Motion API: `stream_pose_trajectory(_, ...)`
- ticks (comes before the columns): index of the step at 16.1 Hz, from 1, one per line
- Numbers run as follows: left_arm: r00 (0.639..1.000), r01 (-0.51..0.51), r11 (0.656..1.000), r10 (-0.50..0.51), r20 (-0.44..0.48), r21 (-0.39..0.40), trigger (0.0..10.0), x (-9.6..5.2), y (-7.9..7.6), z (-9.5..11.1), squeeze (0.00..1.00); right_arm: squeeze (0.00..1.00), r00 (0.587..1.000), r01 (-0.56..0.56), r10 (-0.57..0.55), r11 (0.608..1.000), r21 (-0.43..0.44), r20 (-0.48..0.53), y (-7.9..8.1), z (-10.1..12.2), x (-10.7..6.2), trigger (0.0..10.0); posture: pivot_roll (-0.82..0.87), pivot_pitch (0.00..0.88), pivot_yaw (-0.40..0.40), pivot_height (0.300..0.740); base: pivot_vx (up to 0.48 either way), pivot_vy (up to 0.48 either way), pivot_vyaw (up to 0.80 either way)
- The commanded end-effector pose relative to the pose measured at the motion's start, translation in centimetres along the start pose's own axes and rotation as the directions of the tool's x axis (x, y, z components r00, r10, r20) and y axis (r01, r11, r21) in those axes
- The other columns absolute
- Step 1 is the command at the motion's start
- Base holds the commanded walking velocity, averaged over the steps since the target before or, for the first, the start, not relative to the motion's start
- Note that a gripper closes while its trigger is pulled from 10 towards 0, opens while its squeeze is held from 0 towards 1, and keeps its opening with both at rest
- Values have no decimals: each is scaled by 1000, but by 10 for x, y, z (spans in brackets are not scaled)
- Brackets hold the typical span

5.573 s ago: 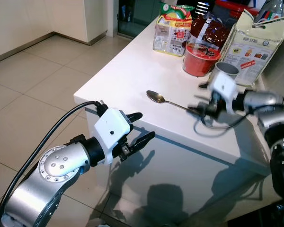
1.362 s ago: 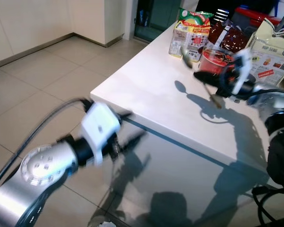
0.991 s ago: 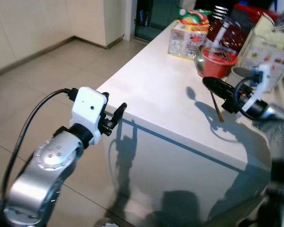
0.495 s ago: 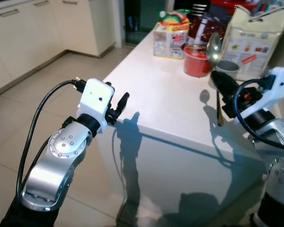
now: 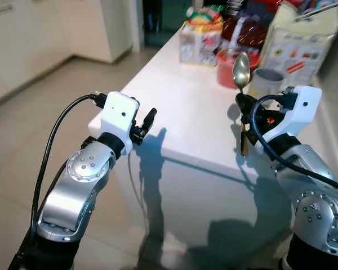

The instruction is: Setting the table

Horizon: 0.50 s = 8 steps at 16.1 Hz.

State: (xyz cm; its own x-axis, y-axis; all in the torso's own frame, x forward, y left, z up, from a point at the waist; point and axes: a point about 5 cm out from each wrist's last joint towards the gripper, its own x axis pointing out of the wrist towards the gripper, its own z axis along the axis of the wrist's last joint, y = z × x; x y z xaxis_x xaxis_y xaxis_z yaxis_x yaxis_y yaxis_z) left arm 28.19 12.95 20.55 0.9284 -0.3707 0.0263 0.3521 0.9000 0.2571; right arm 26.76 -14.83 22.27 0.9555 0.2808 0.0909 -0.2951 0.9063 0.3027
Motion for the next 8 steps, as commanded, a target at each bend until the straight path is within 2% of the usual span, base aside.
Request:
stream_pose_trajectory(1, 1000, -6, 1000, 6, 1, 11, 10000, 1, 0, 1, 0, 0, 1000, 5, -5, 1000, -3, 5, -1, -1, 0, 10000, 13, 0, -8, 740, -270, 0, 0)
stream_pose_trajectory(5, 1000, 26, 999, -26, 11, 19, 10000, 6, -7, 0, 0, 0, 1000, 27, -28, 997, -72, -11, -8, -7, -10, 10000, -20, 0, 15, 740, -270, 0, 0)
stream_pose_trajectory(8, 999, 33, 999, -33, 24, 17, 10000, 9, -8, 3, 0, 0, 998, 59, -59, 995, -75, -7, -11, -8, -10, 10000, -20, 0, 13, 740, -258, 0, 0)
